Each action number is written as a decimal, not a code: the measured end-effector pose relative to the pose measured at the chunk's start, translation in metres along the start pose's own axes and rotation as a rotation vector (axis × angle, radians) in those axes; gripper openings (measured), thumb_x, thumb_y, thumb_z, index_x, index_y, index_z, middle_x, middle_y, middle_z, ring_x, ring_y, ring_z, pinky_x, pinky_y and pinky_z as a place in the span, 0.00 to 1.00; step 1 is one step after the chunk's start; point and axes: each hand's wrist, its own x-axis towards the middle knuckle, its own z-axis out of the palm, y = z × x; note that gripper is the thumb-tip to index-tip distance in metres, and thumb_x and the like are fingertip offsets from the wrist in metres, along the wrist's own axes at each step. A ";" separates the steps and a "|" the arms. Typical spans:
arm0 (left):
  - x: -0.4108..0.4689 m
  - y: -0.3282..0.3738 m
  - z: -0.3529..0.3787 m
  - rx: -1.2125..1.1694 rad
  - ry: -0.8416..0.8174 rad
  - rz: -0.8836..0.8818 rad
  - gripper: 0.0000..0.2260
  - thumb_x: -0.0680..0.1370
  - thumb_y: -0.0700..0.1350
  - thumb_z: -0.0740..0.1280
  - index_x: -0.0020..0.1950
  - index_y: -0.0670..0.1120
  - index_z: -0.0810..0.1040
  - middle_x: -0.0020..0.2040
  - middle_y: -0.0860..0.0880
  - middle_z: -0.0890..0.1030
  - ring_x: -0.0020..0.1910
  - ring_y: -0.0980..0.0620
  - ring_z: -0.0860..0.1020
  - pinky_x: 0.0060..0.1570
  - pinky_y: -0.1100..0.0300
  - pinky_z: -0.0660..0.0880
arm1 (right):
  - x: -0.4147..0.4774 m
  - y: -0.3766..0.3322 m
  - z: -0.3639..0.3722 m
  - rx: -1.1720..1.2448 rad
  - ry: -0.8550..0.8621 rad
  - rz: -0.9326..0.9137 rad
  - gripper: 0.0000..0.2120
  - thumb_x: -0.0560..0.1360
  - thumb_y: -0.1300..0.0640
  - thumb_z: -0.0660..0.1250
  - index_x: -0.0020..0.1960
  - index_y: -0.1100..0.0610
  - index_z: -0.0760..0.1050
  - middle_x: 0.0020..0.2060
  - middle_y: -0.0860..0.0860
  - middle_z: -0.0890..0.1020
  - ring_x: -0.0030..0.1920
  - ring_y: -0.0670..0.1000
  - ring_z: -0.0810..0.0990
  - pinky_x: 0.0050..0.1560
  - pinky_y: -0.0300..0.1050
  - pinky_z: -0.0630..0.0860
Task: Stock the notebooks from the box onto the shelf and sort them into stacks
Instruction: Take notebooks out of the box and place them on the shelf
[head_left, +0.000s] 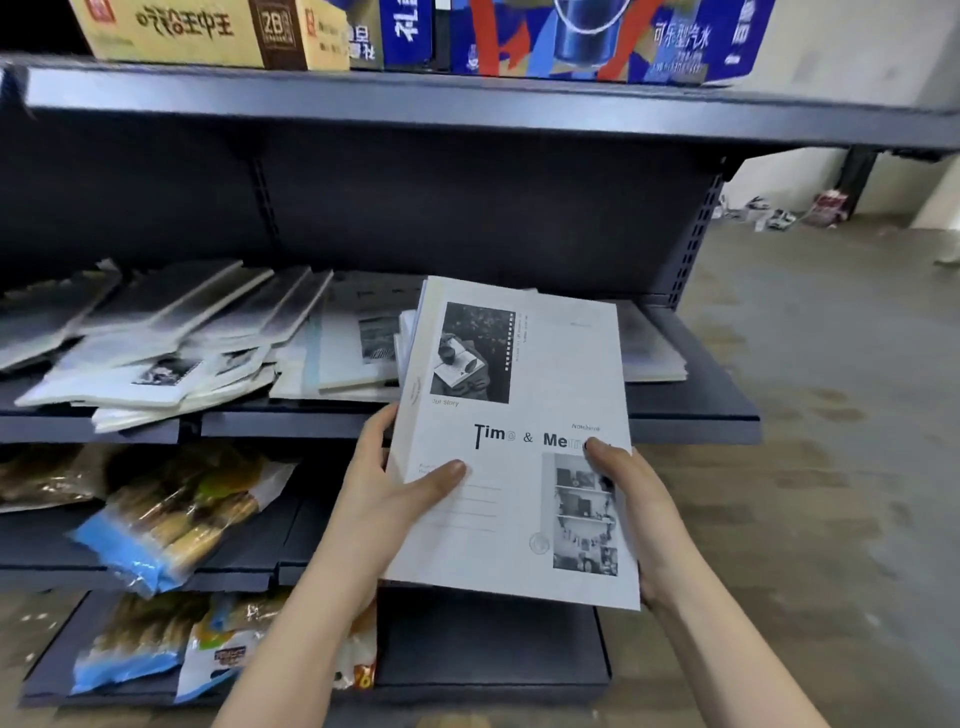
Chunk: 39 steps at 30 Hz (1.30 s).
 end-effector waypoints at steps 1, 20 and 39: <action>0.009 0.003 0.009 0.002 0.005 -0.007 0.29 0.69 0.40 0.74 0.65 0.56 0.67 0.53 0.54 0.81 0.49 0.58 0.81 0.45 0.63 0.79 | 0.012 -0.010 -0.005 -0.012 -0.008 0.006 0.15 0.77 0.59 0.59 0.62 0.60 0.73 0.55 0.58 0.82 0.52 0.58 0.82 0.44 0.49 0.81; 0.182 0.020 0.159 0.130 -0.046 -0.205 0.30 0.73 0.45 0.71 0.72 0.47 0.62 0.60 0.51 0.76 0.60 0.50 0.75 0.64 0.55 0.69 | 0.200 -0.119 -0.112 -0.479 0.077 -0.027 0.19 0.79 0.51 0.60 0.67 0.59 0.69 0.55 0.49 0.72 0.55 0.49 0.69 0.54 0.43 0.61; 0.226 0.004 0.177 0.398 0.217 0.009 0.21 0.76 0.34 0.57 0.69 0.46 0.70 0.64 0.44 0.74 0.62 0.45 0.73 0.58 0.56 0.71 | 0.236 -0.129 -0.105 -0.955 0.198 -0.327 0.15 0.77 0.65 0.54 0.56 0.61 0.78 0.51 0.60 0.81 0.43 0.56 0.76 0.38 0.45 0.66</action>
